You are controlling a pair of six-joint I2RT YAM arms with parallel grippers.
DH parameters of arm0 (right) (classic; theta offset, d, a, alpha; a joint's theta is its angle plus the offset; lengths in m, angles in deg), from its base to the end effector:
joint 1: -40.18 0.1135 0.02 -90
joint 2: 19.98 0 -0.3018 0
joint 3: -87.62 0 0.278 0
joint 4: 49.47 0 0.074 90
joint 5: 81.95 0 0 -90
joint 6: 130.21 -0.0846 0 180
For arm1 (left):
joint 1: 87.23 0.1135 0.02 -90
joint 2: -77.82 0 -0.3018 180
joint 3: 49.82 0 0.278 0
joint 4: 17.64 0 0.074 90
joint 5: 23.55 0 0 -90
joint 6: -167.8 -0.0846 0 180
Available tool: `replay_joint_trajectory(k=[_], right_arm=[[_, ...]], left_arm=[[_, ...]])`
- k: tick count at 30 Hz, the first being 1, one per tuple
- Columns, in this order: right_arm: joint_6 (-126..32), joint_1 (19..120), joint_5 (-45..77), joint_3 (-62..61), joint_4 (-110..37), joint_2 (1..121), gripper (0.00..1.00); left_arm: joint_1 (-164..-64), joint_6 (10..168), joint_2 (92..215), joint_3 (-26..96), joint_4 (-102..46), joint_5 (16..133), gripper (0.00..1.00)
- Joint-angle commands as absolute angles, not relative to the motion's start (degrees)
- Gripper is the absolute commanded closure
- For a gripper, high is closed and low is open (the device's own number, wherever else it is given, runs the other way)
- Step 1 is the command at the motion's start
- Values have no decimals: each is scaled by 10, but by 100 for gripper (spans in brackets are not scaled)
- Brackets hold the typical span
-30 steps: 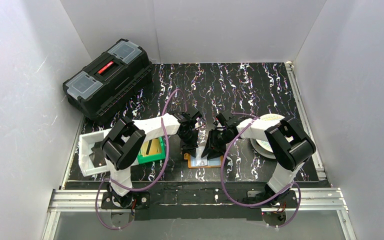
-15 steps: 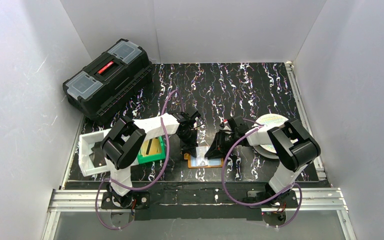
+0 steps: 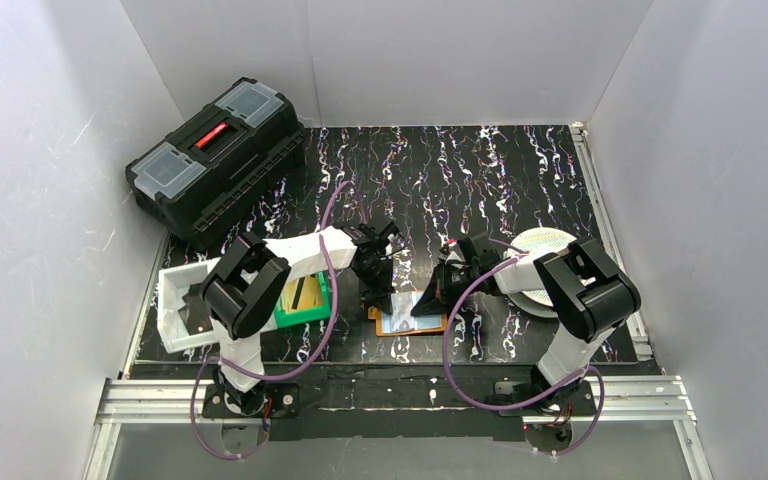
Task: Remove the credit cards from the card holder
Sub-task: Remove the credit card from the card holder.
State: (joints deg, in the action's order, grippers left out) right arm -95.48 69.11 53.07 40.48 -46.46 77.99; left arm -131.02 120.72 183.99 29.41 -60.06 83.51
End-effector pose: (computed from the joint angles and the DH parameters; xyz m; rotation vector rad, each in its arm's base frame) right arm 0.2480 0.2054 0.0888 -0.2600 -2.7176 -1.4240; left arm 0.2762 -0.2992 0.1325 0.1048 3.0014 -0.7027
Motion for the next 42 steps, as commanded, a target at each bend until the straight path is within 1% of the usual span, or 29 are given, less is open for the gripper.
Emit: replay_joint_trajectory(k=[1,2,14,21,22,24,28,30,32,38,42], right_arm=[[-1006,697,524,396,-465,792,96],[-1004,697,521,393,-459,790,99],[-935,696,410,366,-304,731,99],[-920,698,403,359,-291,723,99],[-917,699,403,357,-290,716,96],[-904,706,392,344,-274,705,82],[-879,727,361,312,-236,689,62],[-874,737,350,301,-225,688,57],[-869,745,338,288,-210,697,57],[-860,762,314,257,-178,741,68],[-858,774,296,245,-166,754,73]], left_arm=[[-1322,1197,1853,268,-583,829,100],[-1322,1196,1852,268,-584,829,100],[-1288,1179,1826,244,-596,817,100],[-1288,1174,1822,243,-597,822,100],[-1287,1172,1824,243,-596,826,100],[-1288,1169,1828,244,-590,839,100],[-1290,1170,1830,246,-577,854,100],[-1292,1170,1832,250,-576,858,100],[-1293,1170,1833,252,-574,860,100],[-1292,1169,1828,252,-573,863,100],[-1293,1167,1825,250,-570,866,100]])
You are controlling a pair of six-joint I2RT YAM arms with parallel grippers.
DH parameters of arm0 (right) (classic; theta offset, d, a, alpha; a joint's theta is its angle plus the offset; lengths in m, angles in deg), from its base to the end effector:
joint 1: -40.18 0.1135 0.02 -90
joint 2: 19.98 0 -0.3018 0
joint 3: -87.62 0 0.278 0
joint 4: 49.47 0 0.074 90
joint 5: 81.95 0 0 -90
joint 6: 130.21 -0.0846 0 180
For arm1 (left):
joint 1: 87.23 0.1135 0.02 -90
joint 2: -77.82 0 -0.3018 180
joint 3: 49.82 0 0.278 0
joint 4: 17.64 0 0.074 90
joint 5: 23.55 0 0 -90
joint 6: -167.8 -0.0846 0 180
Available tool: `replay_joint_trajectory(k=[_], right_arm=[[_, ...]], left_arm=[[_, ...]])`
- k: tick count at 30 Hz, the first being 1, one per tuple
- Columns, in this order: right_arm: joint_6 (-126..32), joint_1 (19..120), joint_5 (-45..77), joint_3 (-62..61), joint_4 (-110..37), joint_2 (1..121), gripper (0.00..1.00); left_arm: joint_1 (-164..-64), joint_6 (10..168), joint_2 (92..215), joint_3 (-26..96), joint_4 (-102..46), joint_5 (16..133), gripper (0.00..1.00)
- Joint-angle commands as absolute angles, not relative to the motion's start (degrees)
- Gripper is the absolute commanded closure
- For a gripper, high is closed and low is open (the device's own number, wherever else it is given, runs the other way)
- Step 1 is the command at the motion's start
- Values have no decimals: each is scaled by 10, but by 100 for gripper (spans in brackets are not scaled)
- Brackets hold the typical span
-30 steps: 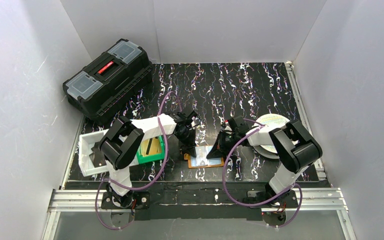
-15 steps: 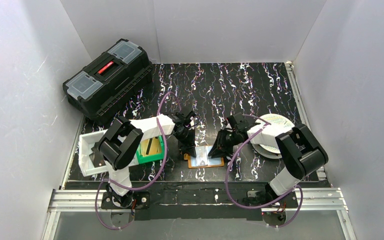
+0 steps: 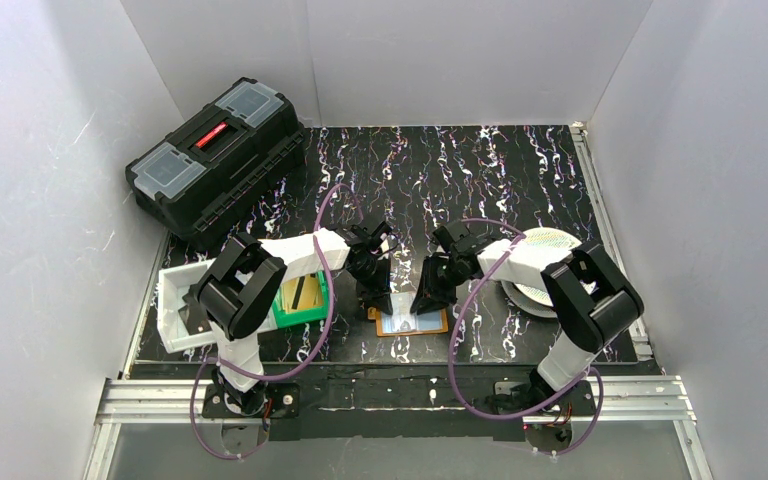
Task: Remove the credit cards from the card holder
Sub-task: Remove the credit card from the card holder.
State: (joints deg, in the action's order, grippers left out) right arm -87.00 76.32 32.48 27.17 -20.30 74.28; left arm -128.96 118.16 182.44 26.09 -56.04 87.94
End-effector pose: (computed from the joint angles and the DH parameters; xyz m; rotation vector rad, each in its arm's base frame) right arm 0.2556 0.2300 0.1252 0.1198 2.9225 0.9386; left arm 0.2774 -0.2890 0.1313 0.1498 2.9726 -0.8210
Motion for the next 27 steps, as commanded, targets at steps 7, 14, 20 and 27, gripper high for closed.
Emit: replay_joint_trajectory(k=[7,14,20,27], right_arm=[[-847,787,250,215,-108,780,85],[-840,789,221,195,-62,805,92],[-835,789,219,183,-48,824,96],[-830,790,226,177,-44,831,97]], left_arm=[[-1292,1166,1818,252,-572,867,100],[-1293,1155,1786,277,-621,828,96],[-1292,1150,1776,286,-642,811,93],[-1292,1143,1785,285,-622,836,94]])
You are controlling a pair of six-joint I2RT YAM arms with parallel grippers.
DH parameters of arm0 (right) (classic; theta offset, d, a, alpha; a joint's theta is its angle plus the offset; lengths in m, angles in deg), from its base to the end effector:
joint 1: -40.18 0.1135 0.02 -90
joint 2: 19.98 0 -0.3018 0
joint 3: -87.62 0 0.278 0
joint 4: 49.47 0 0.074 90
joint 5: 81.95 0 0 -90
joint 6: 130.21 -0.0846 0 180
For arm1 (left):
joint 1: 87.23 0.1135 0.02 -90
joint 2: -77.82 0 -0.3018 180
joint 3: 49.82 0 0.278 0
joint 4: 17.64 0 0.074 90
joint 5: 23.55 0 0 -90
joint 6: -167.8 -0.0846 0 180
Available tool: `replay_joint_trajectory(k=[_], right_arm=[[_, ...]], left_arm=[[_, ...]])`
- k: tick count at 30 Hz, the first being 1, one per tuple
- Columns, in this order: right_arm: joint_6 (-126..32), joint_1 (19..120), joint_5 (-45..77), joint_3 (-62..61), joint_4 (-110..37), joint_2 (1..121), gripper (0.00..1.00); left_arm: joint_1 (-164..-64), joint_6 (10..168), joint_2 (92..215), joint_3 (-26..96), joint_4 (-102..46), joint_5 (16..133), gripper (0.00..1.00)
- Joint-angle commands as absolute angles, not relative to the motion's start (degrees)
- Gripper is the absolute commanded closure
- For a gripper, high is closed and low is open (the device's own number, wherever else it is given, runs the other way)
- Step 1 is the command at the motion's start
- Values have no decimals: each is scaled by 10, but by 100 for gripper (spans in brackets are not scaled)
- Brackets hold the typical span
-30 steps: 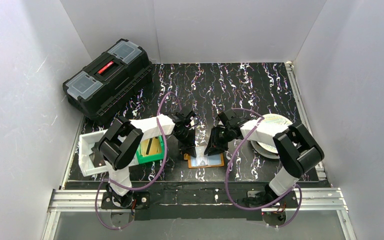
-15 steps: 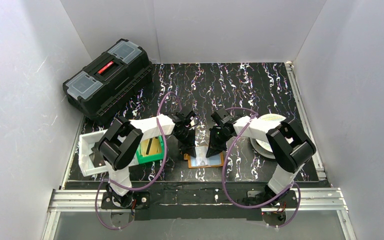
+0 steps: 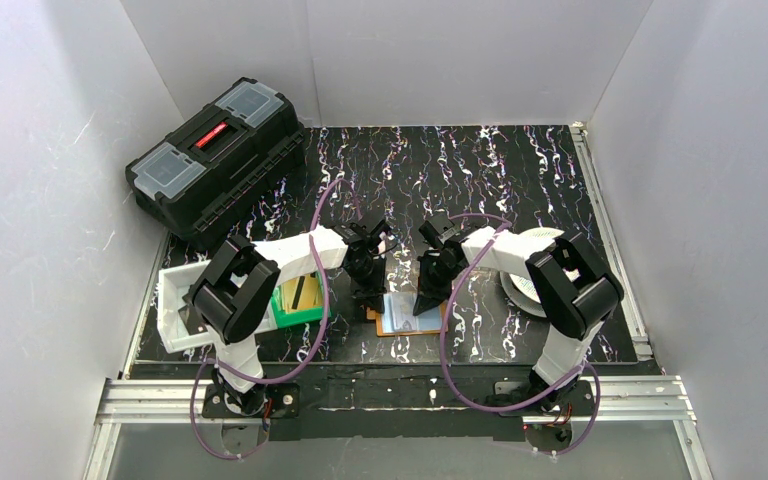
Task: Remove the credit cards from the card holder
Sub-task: Remove the credit card from the card holder.
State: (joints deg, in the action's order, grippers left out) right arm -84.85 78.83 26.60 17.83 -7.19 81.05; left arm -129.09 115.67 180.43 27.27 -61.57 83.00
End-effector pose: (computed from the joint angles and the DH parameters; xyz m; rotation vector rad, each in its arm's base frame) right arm 0.2637 0.2453 0.1177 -0.0878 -3.0675 -0.6696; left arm 0.2753 -0.2790 0.1430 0.1819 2.9704 -0.6778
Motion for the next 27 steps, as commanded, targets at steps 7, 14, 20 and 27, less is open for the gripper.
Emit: replay_joint_trajectory(k=[7,14,20,27], right_arm=[[-828,790,232,176,-47,835,97],[-829,790,242,178,-55,832,97],[-836,786,244,154,-43,756,79],[-837,764,238,143,-18,700,70]], left_arm=[[-1295,1136,1786,298,-616,848,93],[-1319,1142,1817,315,-605,855,93],[-1324,1155,1784,312,-561,891,92],[-1330,1153,1796,321,-541,921,91]])
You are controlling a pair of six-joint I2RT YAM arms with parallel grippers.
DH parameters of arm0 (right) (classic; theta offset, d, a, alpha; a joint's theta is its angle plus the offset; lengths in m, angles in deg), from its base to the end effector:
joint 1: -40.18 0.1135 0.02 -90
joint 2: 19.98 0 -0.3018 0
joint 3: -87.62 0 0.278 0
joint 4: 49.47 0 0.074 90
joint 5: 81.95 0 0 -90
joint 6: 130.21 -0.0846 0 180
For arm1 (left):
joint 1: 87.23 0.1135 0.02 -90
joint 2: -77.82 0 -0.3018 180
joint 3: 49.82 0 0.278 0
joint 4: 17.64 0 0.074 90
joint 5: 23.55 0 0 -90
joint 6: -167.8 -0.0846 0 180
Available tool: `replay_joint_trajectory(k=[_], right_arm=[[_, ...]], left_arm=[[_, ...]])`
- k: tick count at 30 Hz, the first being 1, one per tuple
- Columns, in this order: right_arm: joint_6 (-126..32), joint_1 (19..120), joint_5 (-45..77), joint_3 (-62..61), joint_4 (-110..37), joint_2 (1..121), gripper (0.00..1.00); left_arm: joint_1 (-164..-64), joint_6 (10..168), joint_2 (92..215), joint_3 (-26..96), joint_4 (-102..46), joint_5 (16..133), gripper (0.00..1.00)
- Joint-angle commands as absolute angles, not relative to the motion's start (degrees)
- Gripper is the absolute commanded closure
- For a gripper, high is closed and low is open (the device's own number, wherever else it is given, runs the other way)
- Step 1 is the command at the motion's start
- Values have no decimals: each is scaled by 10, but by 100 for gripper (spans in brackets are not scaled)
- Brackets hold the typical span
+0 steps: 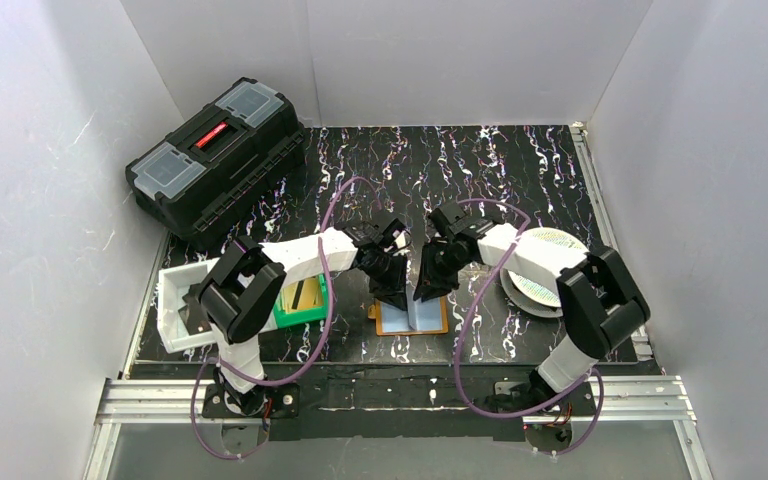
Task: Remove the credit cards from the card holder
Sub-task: Remove the credit card from the card holder.
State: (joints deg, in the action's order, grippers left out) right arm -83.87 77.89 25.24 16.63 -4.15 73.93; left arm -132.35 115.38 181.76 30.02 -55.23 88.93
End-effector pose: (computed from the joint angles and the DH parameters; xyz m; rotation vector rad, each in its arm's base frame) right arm 0.2648 0.2363 0.1625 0.0679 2.9650 0.7112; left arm 0.2725 -0.3195 0.1589 0.3342 2.8714 -0.9118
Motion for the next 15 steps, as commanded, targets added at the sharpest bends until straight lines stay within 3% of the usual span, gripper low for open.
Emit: replay_joint_trajectory(k=[1,10,15], right_arm=[[-837,761,237,145,-17,694,69],[-858,706,273,237,-60,642,49],[-860,678,293,275,-84,622,45]], left_arm=[[-1332,1153,1798,325,-541,922,91],[-1349,1156,1834,358,-540,936,91],[-1354,1159,1845,362,-543,929,91]])
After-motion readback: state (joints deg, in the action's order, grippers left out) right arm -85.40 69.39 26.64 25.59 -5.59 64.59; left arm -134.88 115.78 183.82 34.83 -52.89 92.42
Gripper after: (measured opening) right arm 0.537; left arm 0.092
